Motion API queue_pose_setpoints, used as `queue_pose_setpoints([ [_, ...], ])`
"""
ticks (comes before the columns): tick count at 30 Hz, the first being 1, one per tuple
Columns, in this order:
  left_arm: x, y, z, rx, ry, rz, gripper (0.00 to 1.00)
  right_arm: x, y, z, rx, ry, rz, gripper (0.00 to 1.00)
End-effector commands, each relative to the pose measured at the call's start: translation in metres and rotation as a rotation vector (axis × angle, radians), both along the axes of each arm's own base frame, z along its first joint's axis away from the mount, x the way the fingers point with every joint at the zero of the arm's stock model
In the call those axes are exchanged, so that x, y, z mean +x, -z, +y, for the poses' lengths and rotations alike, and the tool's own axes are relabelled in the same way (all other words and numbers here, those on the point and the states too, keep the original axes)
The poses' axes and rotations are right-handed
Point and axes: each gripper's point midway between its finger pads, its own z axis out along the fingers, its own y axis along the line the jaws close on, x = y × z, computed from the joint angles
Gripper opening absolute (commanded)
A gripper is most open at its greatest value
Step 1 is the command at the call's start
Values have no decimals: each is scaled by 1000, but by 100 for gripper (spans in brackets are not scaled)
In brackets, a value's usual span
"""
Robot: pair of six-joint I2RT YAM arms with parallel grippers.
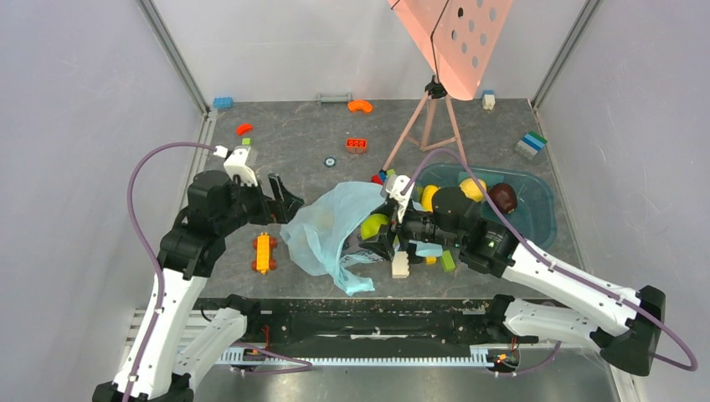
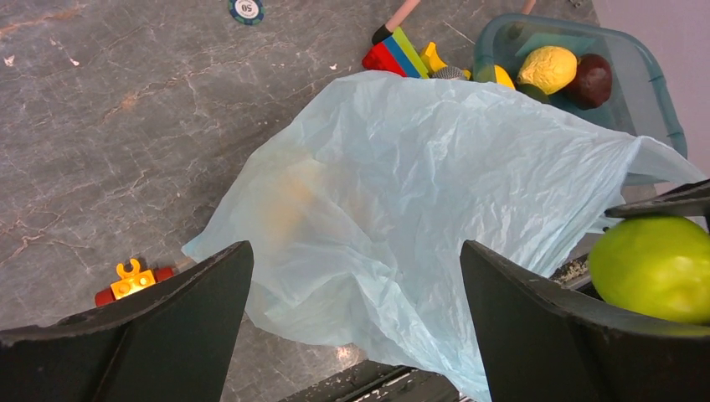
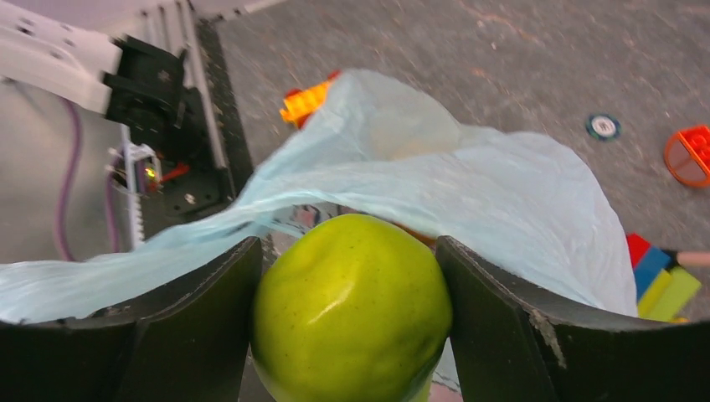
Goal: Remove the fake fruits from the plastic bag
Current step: Take out the fake fruit from the plastic bag, then place the fake fruit in the bin.
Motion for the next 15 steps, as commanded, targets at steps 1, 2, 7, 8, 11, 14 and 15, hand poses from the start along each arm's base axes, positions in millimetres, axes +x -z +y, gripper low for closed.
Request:
queue_pose_setpoints([
  [1,1,-11,-7,-59,7,-32,100,-20,-66,14,216,-106,-20,32],
  [2,1,-10,-8,-61,9,-29,100,-23,-74,17,252,-120,-20,32],
  [7,0,-8,-10,-70,18,-21,100,-17,-104,25,343,-105,-17,34],
  [8,0,-7,-10,-70,18,-22,100,-12,-113,25,351,-81,-30,33],
  [11,0,-8,-8,-66,14,-27,100,14,-134,12,342,78,-78,35],
  [14,0,-6,-6,-57,1,-28,100,54,-129,-23,235,371,-98,37],
  [15,1,-5,-5,-54,-3,-29,100,65,-121,-36,187,457,-108,37],
])
